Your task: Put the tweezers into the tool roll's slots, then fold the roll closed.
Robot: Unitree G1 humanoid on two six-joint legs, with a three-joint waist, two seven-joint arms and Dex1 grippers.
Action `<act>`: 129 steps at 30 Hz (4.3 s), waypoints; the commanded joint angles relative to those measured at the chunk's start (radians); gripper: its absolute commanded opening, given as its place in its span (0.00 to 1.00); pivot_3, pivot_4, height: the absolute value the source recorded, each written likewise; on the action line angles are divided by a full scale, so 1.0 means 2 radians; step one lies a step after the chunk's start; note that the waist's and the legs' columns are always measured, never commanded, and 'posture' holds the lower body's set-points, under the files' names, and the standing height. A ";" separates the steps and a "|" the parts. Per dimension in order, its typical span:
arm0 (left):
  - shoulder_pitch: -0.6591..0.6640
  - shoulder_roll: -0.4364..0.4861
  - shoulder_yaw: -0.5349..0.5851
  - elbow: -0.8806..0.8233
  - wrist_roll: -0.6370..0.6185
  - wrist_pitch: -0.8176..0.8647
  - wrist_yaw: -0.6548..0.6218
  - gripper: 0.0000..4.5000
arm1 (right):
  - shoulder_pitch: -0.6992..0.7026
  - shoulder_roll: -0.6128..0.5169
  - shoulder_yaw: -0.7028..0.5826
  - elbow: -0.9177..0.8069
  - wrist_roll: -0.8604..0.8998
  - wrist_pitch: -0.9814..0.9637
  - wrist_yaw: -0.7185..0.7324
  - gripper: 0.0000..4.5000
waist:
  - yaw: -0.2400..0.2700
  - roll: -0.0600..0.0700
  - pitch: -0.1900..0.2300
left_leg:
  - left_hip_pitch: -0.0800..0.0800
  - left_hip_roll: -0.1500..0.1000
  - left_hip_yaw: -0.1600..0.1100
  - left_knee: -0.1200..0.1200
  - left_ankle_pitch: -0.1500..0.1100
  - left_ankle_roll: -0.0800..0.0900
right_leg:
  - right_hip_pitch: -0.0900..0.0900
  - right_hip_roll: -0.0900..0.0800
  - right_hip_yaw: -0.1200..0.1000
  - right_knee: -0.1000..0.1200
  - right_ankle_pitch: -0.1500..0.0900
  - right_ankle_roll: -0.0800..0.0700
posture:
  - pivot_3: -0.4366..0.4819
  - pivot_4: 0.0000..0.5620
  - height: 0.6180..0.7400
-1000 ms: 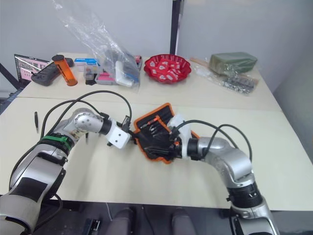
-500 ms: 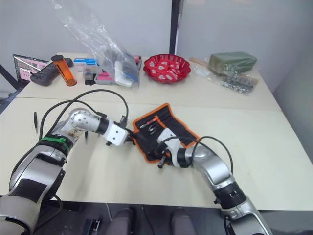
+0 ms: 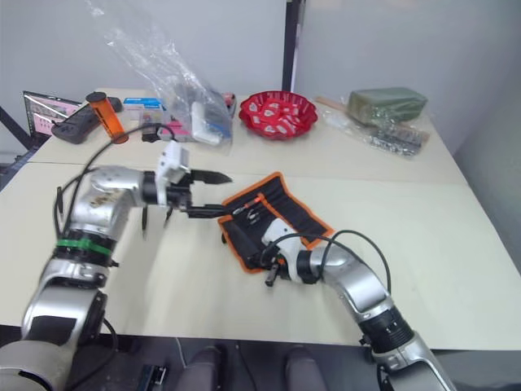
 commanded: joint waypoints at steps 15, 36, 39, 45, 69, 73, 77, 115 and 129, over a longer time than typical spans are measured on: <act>0.080 -0.055 -0.059 -0.027 0.076 -0.014 0.122 0.00 | 0.002 0.007 0.001 -0.003 -0.008 0.017 -0.008 0.00 | 0.005 0.000 0.000 | 0.000 0.000 0.000 0.000 0.000 0.000 | 0.000 0.000 0.000 -0.001 0.000 0.000 | 0.48 0.27 0.91; 0.058 -0.020 0.001 0.162 0.081 -0.149 0.151 0.00 | -0.017 -0.015 0.037 0.029 -0.048 0.030 0.003 0.00 | 0.003 0.000 -0.001 | 0.007 0.000 0.000 0.000 0.000 0.000 | 0.007 0.000 0.000 -0.001 -0.001 0.001 | 0.48 0.27 0.91; 0.052 -0.018 0.011 0.173 0.074 -0.143 0.161 0.00 | -0.015 -0.015 0.038 0.027 -0.048 0.031 0.003 0.00 | 0.000 0.000 -0.001 | 0.008 0.000 0.000 0.000 0.000 0.000 | 0.007 0.000 0.000 -0.001 -0.001 0.001 | 0.48 0.27 0.91; 0.040 -0.008 0.041 0.181 0.052 -0.136 0.151 0.00 | -0.011 -0.011 0.039 0.026 -0.046 0.035 0.003 0.00 | -0.002 0.000 -0.002 | 0.007 0.000 0.000 -0.001 0.000 0.000 | 0.007 0.000 0.000 -0.002 -0.001 0.001 | 0.48 0.27 0.91; 0.085 -0.038 0.012 0.002 0.048 -0.089 0.146 0.00 | -0.006 -0.006 0.018 0.000 -0.036 0.010 0.019 0.00 | 0.002 0.000 -0.001 | 0.006 0.000 0.000 -0.003 0.000 0.000 | 0.006 0.000 0.000 -0.004 -0.001 0.001 | 0.48 0.27 0.91; 0.119 -0.027 -0.009 0.009 0.071 -0.105 0.137 0.00 | -0.001 -0.014 0.013 -0.007 -0.030 0.002 0.031 0.00 | 0.003 0.000 -0.001 | 0.007 0.000 0.001 -0.003 0.000 0.000 | 0.006 0.000 0.000 -0.005 -0.001 0.001 | 0.48 0.27 0.91; 0.126 -0.021 -0.011 0.035 0.083 -0.125 0.142 0.00 | -0.023 0.011 -0.017 0.013 -0.005 -0.009 0.037 0.00 | 0.005 0.000 -0.001 | 0.006 0.000 0.001 -0.004 0.000 0.000 | 0.006 -0.001 0.000 -0.005 -0.001 0.001 | 0.48 0.27 0.91; 0.106 -0.025 -0.003 0.104 0.084 -0.153 0.159 0.00 | -0.004 0.034 0.032 0.180 -0.055 -0.107 0.165 0.00 | 0.006 0.002 -0.004 | 0.008 0.000 0.001 -0.005 0.000 0.000 | 0.007 -0.001 0.000 -0.006 -0.001 0.001 | 0.48 0.27 0.91; 0.093 0.000 0.051 0.105 0.027 -0.131 0.114 0.00 | 0.040 0.021 -0.043 0.027 0.052 -0.090 0.178 0.00 | 0.006 0.002 -0.004 | 0.007 0.000 0.001 -0.005 0.000 0.000 | 0.006 -0.001 0.000 -0.006 -0.001 0.001 | 0.48 0.27 0.91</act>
